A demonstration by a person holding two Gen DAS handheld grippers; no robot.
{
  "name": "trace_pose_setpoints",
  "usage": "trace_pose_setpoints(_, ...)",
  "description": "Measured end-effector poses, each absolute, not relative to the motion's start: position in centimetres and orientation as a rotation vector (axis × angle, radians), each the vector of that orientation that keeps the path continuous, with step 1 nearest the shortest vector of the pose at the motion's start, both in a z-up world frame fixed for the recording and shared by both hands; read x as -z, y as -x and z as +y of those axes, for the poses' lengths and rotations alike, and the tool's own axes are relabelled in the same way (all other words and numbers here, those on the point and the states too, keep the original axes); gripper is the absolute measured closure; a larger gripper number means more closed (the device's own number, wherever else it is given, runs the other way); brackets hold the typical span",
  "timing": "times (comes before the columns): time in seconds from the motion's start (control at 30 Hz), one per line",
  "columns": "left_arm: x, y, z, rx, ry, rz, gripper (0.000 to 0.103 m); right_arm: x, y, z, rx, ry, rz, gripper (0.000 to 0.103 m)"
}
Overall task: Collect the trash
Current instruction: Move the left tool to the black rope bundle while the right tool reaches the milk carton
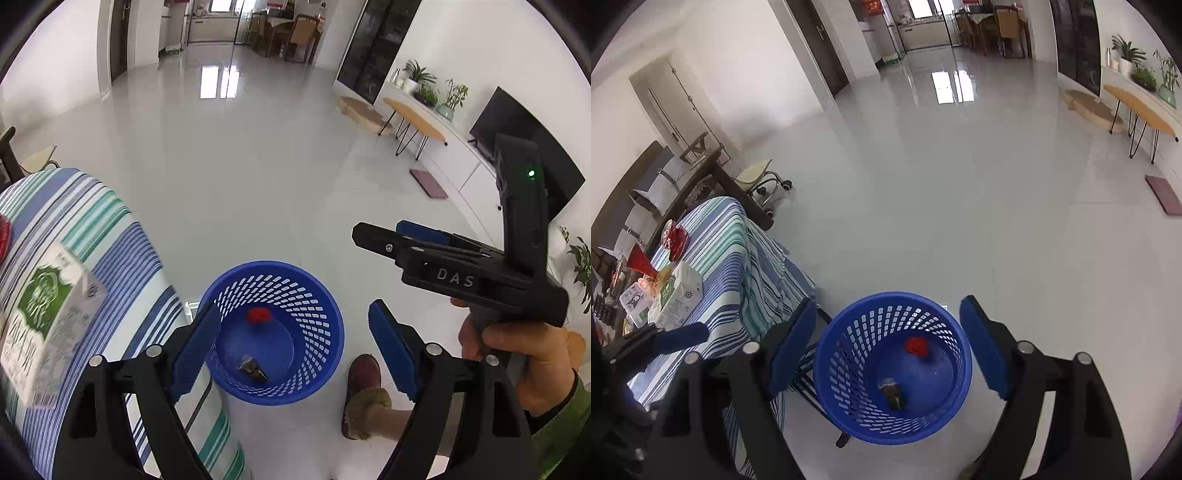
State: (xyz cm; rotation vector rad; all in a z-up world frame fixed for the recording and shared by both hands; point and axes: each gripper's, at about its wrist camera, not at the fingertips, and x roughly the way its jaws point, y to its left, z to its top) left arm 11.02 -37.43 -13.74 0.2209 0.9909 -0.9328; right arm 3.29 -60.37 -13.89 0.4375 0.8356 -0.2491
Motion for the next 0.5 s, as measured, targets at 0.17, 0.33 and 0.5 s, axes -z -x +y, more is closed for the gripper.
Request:
trace_pose_setpoints(0.17,12.3,-7.6,-29.5,0.881,-0.176,0.94,0.01,12.3,-1.8,-54.1,0.217,-0.313,0.783,0.016)
trace_pose_setpoints(0.33,13.8,-6.2,-20.1,0.719,-0.121,0.976,0.01,11.8,-1.1,-45.5,0.12,-0.185,0.785,0.015)
trace_pose_setpoints(0.5,14.8,-6.8,-12.1,0.546,-0.088,0.993,0.009,12.8,-1.2,-36.8,-0.009,-0.141,0.845,0.014)
